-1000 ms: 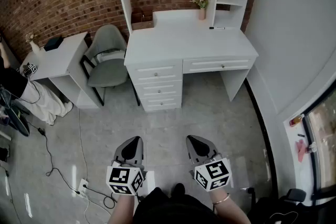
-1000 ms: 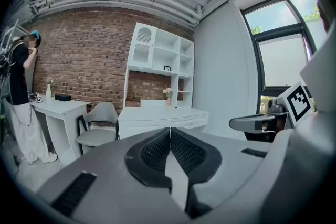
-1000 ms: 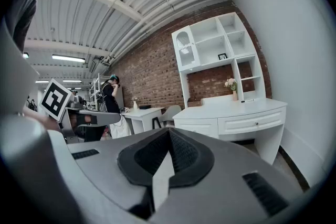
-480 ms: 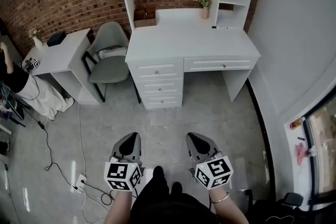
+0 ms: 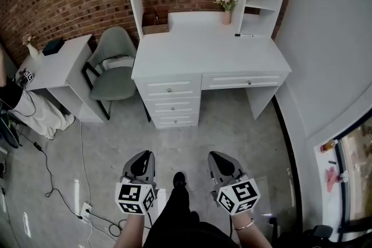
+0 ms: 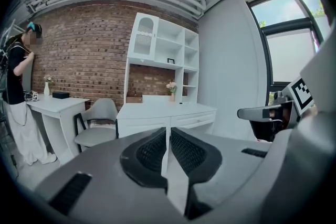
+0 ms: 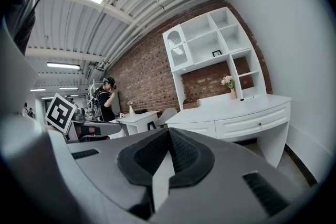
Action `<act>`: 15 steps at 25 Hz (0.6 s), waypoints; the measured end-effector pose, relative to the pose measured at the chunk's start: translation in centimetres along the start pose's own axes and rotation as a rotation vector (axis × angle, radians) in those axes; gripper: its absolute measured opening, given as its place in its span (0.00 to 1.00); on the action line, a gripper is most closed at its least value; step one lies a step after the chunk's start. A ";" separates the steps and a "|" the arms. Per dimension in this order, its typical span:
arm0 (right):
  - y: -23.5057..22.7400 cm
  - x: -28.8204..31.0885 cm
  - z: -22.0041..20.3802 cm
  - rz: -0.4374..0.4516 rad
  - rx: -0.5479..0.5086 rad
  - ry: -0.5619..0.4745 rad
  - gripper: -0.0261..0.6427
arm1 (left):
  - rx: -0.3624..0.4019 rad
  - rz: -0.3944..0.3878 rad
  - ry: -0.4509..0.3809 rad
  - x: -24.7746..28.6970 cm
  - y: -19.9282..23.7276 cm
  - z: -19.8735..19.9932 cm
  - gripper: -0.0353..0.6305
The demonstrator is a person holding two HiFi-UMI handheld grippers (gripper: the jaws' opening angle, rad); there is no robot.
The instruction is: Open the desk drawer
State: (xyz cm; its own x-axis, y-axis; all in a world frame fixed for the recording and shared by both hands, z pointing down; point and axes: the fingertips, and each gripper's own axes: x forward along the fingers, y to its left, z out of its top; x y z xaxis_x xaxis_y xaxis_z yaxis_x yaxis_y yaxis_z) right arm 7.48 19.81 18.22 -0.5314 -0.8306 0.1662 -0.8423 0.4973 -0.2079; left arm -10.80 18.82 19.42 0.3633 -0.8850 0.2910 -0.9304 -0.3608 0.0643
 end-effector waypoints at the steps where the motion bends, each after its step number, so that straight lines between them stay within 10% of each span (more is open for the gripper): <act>1: -0.5 0.9 0.2 -0.002 0.000 0.003 0.05 | 0.000 -0.003 0.003 1.1 0.4 0.1 0.07; 15: -6.3 16.7 0.9 -0.013 0.057 0.080 0.05 | -0.033 -0.023 0.111 17.7 8.9 -0.1 0.21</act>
State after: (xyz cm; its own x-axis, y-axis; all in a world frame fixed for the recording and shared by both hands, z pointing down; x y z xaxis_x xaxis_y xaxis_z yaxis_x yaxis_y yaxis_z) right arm 3.97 2.60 21.40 -0.5280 -0.8130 0.2456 -0.8439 0.4698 -0.2590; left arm -12.62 0.01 25.28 0.3791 -0.8379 0.3928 -0.9235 -0.3693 0.1035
